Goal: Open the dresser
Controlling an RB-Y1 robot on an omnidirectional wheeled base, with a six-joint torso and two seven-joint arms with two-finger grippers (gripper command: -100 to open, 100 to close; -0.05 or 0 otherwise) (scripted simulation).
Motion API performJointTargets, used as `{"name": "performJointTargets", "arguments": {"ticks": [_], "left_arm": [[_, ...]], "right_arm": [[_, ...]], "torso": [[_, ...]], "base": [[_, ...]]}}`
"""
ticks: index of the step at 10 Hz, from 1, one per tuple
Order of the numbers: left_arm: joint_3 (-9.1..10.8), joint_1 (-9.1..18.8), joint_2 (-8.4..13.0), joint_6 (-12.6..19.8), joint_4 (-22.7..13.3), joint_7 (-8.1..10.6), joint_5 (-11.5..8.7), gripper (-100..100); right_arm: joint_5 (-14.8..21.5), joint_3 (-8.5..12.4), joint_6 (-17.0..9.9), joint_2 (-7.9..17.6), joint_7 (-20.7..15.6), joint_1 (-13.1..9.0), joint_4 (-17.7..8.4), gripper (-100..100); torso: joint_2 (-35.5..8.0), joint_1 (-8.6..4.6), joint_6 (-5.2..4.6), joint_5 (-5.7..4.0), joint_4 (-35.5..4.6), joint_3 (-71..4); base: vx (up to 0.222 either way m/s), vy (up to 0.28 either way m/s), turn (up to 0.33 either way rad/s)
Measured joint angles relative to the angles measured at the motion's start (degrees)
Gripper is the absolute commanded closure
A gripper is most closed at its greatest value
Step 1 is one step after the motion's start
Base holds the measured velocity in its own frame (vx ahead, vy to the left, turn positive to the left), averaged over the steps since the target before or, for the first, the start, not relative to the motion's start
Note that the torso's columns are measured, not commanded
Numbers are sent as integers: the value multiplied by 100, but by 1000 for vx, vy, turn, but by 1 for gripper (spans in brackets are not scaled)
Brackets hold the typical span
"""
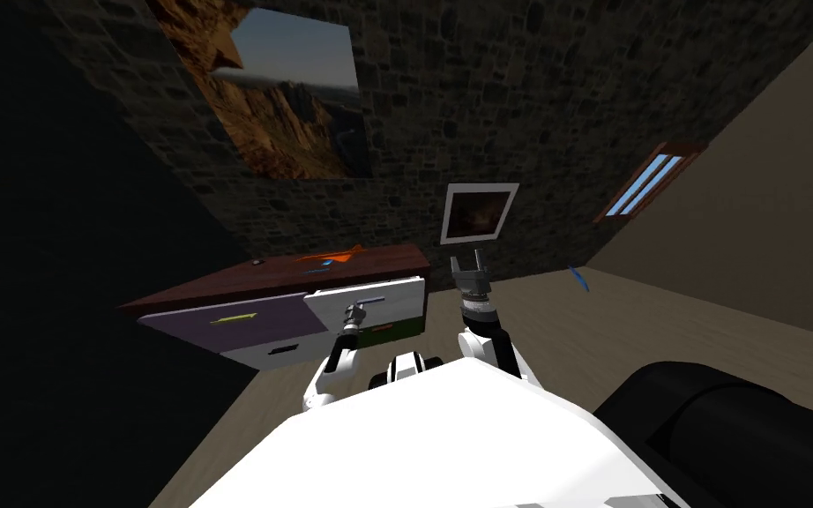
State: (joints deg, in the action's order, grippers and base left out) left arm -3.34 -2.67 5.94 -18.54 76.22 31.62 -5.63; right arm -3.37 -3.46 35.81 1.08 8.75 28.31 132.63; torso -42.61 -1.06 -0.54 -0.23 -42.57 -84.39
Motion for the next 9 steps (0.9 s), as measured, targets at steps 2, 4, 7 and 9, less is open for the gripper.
{"name": "performJointTargets", "arguments": {"ticks": [2,4,7,9], "left_arm": [[-260,349,162,-49,-341,331,111,100],[-455,504,200,-55,-446,506,284,100],[-816,748,340,-131,-635,873,439,100],[-949,1058,330,-215,-982,1005,593,100]], "right_arm": [[0,0,0,1,0,-1,0,0],[0,0,0,0,0,-1,0,0],[0,0,0,1,0,-1,0,0],[0,0,0,0,0,-1,0,0]], "torso": [[-10,42,-13,10,-14,4],[-21,20,3,3,-12,11],[-33,28,-27,9,-34,16],[-36,7,-2,3,-16,21]], "base": [[-5,-16,120],[-2,-49,415],[4,-11,94],[2,-61,446]]}}
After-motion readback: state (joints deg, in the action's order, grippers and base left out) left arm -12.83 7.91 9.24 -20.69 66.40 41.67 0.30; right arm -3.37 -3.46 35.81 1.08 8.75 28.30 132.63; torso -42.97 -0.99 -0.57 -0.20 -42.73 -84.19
